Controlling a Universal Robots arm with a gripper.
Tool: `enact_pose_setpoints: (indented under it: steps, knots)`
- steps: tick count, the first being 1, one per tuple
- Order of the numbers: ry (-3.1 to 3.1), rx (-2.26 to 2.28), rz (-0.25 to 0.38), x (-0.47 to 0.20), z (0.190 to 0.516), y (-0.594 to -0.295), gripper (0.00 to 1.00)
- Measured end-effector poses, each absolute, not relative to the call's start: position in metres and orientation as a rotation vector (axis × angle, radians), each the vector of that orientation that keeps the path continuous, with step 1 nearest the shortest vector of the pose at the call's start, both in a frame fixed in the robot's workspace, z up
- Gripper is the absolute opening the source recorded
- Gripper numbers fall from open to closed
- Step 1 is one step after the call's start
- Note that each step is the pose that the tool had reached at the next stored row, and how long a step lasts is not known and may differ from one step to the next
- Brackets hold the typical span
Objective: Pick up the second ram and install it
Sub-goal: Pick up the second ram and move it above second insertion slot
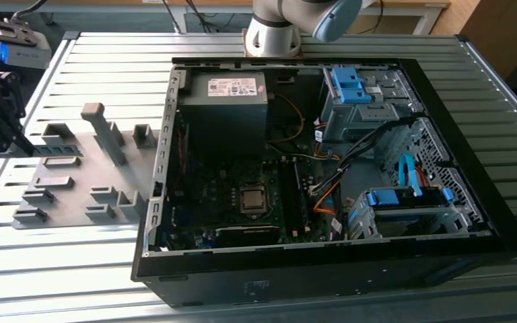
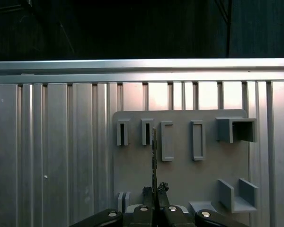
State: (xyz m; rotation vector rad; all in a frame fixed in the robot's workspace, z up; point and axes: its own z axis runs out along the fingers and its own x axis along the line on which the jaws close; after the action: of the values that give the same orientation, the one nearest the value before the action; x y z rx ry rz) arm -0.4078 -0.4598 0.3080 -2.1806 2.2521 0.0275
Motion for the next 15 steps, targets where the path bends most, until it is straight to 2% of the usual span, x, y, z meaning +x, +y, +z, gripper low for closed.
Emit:
enact_pose_setpoints:
  steps: [15]
  knots:
    - [2.252, -2.181, 0.028, -0.4077, 0.3146, -0.4598, 0.14]
